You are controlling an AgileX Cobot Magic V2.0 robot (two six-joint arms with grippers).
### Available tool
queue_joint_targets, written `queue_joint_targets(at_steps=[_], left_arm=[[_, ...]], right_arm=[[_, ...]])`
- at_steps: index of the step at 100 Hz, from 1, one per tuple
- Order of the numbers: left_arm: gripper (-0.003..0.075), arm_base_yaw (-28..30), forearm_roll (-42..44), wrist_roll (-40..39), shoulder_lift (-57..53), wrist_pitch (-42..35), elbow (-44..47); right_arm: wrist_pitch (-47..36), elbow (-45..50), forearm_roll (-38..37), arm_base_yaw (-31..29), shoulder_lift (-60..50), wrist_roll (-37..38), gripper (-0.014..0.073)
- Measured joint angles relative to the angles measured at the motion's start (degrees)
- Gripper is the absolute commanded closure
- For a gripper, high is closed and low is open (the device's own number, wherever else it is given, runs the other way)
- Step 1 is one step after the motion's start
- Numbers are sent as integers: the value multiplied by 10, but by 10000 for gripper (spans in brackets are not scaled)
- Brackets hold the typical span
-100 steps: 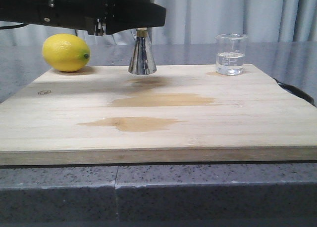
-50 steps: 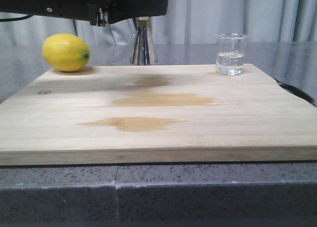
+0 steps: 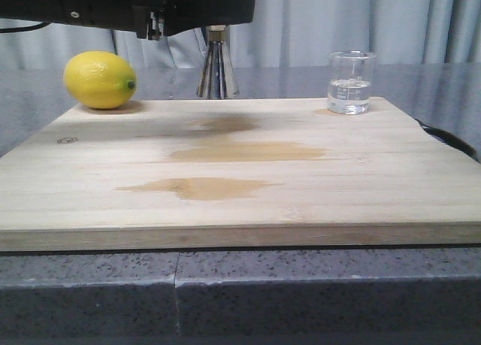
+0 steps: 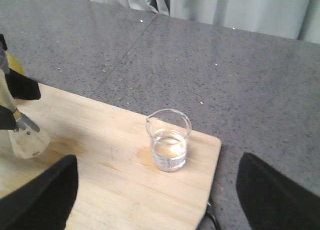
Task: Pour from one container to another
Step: 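Reach the right gripper to the glass beaker and grasp it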
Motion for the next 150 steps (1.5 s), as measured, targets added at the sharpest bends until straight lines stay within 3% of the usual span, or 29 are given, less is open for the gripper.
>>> queue_joint_targets(at_steps=[39,69,90,150], left_arm=[[459,0,0,0,0,0,0],[459,0,0,0,0,0,0],[459,0,1,0,0,0,0],[459,0,1,0,0,0,0]], right_arm=[[-404,166,-10,21,165,31,31],[-578,175,-48,21,280,91,31],[-636,170,-49,21,339,99,31],[-626,90,-79,-12,426,102,31]])
